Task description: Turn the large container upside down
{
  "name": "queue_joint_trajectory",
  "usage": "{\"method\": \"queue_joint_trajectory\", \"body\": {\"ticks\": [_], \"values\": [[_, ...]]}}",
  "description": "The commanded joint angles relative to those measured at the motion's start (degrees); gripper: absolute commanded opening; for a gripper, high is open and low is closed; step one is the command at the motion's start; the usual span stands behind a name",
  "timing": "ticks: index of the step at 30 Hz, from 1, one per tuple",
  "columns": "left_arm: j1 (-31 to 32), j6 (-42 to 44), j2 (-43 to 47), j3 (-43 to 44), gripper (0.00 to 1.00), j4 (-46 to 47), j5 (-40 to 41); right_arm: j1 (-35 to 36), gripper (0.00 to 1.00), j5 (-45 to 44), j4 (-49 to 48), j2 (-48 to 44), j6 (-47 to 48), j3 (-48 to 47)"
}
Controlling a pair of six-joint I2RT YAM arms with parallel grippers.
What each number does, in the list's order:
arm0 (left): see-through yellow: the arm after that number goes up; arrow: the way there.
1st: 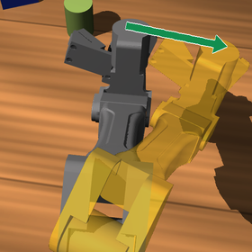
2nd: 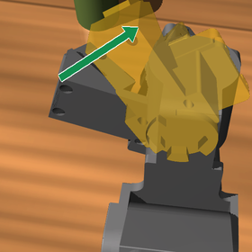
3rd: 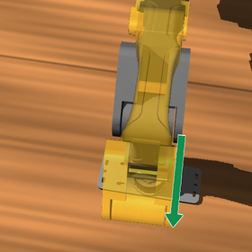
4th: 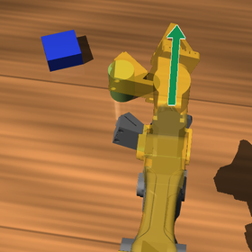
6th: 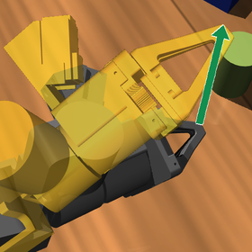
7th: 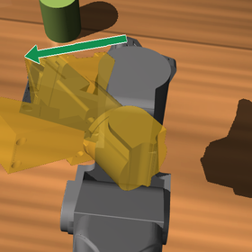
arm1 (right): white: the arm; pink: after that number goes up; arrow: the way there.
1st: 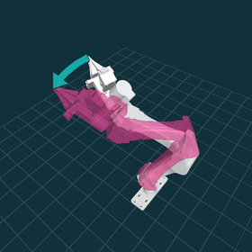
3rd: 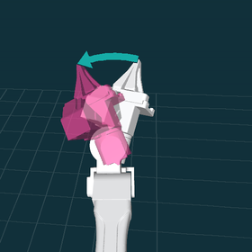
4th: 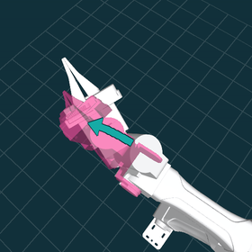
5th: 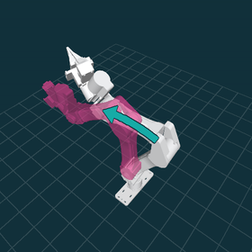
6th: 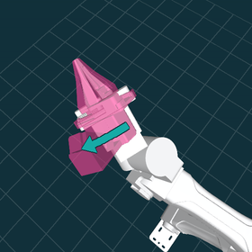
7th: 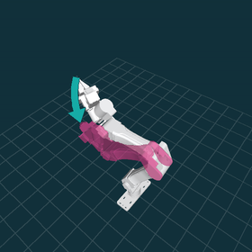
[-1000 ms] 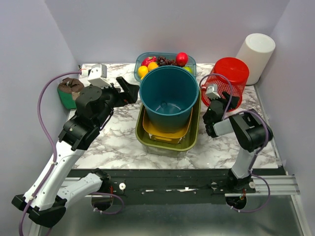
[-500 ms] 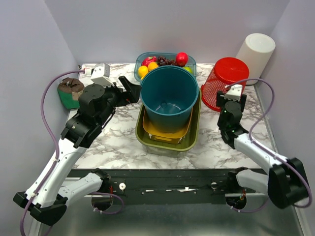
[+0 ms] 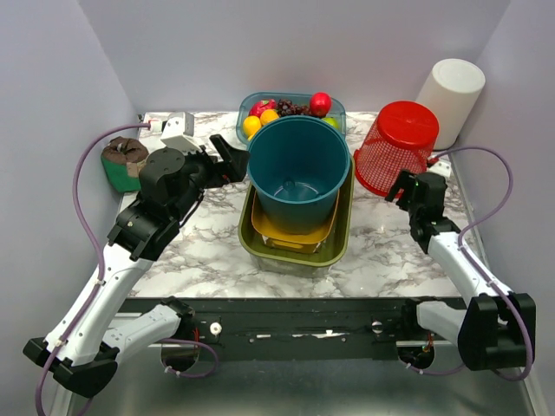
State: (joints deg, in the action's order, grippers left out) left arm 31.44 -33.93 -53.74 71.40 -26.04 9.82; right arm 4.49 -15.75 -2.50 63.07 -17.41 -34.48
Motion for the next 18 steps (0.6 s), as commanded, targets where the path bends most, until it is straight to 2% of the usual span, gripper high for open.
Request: {"method": "queue_joint_trajectory", "body": {"ticks": [1, 3, 6, 9, 11, 18], "values": [[-0.3, -0.3, 0.2, -1.3, 0.99, 0.6, -0.9, -3.0, 0.87, 5.4, 7.0, 1.0, -1.2, -3.1], [-0.4, -0.3, -0.1, -1.1, 0.99, 0.6, -1.7, -3.8, 0.87, 5.8, 7.3, 0.5, -0.3, -3.0], [-0.3, -0.4, -0.2, -0.9, 0.99, 0.5, -1.7, -4.2, 0.87, 1.5, 10.2, -2.6, -1.0, -1.7], [-0.3, -0.1, -0.4, -0.2, 0.99, 0.6, -2.3, -11.0, 0.87, 4.7, 10.2, -3.7, -3.1, 0.9], [-0.4, -0.2, -0.8, -0.4, 0.99, 0.9, -1.9, -15.0, 0.87, 8.4, 10.3, -1.9, -4.0, -0.5], [-0.3, -0.7, -2.0, 0.4, 0.99, 1.1, -3.4, -15.9, 0.87, 13.6, 10.5, 11.5, -4.0, -11.1]]}}
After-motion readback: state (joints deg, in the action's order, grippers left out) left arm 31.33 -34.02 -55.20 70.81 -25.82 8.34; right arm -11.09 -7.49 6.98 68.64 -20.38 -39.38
